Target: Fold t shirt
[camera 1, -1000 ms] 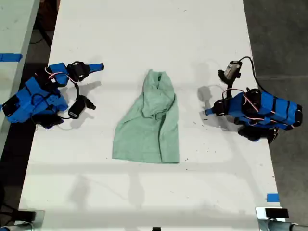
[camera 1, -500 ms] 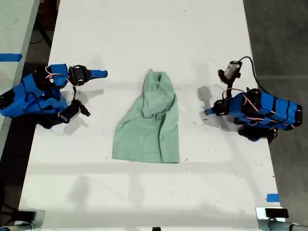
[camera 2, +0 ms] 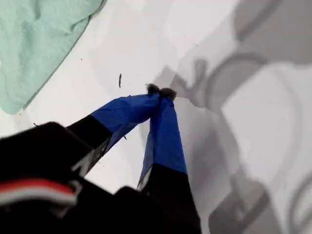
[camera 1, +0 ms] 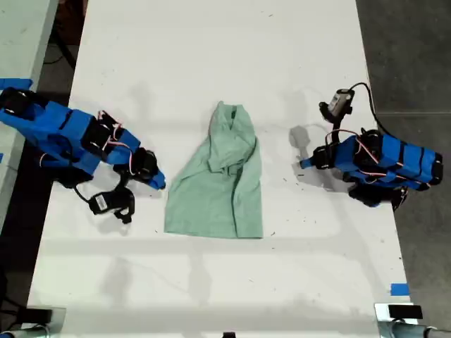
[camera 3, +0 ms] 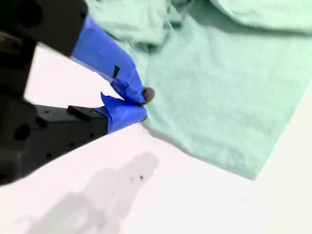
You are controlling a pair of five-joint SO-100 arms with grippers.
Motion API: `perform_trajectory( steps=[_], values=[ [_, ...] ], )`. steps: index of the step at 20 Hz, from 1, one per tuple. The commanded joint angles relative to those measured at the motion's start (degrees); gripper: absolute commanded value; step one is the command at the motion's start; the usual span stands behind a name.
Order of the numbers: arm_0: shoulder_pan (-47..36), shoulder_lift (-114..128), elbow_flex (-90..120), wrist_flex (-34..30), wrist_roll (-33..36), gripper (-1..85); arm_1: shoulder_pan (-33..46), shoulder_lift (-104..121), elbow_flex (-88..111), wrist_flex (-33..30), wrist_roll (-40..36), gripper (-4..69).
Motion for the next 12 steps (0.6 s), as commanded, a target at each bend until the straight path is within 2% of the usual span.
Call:
perform_trajectory(
  steps=[1,3,8,12],
  values=[
    [8.09,-13.01,-9.23,-1.14,-7.82,21.6,-0.7,0.7,2.46,-0.35,0.88,-1.9],
    [9.32,-17.67,-13.36,-0.7,-8.0,24.2,-0.44,0.7,2.46,-0.35,0.88,-1.9],
    [5.63,-22.85,-13.45,4.75,-11.95,25.8,-0.44,0.7,2.46,-0.35,0.88,-1.9],
    [2.29,-25.66,-13.71,4.04,-11.78,25.7,-0.62,0.7,2.46,-0.35,0.88,-1.9]
  ],
)
